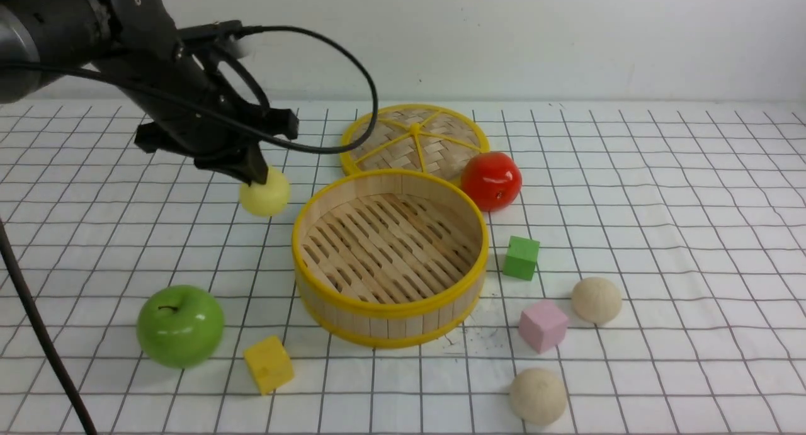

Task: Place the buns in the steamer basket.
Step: Use the left arm to put the steamed stuffed bun into the steamer, then use the right arm to grab a steamed stuffed bun

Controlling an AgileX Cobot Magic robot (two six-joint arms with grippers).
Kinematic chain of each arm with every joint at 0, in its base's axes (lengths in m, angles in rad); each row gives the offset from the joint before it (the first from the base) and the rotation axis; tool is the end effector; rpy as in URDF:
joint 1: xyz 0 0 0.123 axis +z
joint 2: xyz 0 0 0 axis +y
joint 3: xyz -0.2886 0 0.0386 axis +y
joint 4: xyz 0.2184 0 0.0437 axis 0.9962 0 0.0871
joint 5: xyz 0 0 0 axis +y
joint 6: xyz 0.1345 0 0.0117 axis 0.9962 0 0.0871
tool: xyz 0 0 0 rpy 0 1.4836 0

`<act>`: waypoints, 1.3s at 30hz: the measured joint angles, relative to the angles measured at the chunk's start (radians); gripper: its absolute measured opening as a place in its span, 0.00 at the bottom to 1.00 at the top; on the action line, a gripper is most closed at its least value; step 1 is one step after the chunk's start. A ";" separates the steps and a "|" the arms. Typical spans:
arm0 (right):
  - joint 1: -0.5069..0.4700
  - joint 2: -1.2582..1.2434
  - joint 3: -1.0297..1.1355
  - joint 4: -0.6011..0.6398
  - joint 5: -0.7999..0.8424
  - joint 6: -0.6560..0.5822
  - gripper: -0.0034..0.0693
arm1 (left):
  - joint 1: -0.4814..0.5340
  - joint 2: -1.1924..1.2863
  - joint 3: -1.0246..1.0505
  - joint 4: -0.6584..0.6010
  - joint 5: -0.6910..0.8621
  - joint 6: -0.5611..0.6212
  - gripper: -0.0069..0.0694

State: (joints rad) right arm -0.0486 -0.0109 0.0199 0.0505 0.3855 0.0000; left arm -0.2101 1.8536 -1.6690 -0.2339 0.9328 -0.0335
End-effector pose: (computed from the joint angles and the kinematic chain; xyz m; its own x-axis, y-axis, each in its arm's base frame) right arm 0.0585 -0.0003 0.1594 -0.3000 0.0614 -0.9520 0.0446 0.9977 0.0503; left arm 0.3958 -0.1101 0.2794 -0.8714 0.0114 -0.4905 0.1517 0.9570 -0.2472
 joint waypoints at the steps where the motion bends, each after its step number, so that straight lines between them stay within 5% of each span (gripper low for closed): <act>1: 0.000 0.000 0.000 0.000 0.000 0.000 0.38 | -0.013 -0.002 -0.002 -0.015 0.003 0.010 0.07; 16: 0.000 0.000 0.000 0.000 0.000 0.000 0.38 | -0.105 0.144 -0.003 -0.047 -0.094 0.021 0.09; 27: 0.000 0.000 0.000 0.000 0.000 0.000 0.38 | -0.105 0.164 -0.004 -0.039 -0.088 -0.039 0.23; 34: 0.000 0.000 0.000 0.000 0.000 0.000 0.38 | -0.105 0.112 -0.014 0.009 0.013 -0.042 0.41; 39: 0.000 0.000 0.000 0.000 0.000 0.000 0.38 | -0.105 -0.001 -0.071 0.028 0.196 -0.042 0.43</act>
State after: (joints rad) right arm -0.0486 -0.0109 0.0199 0.0505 0.3855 0.0000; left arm -0.3150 1.8526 -1.7398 -0.2056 1.1287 -0.0753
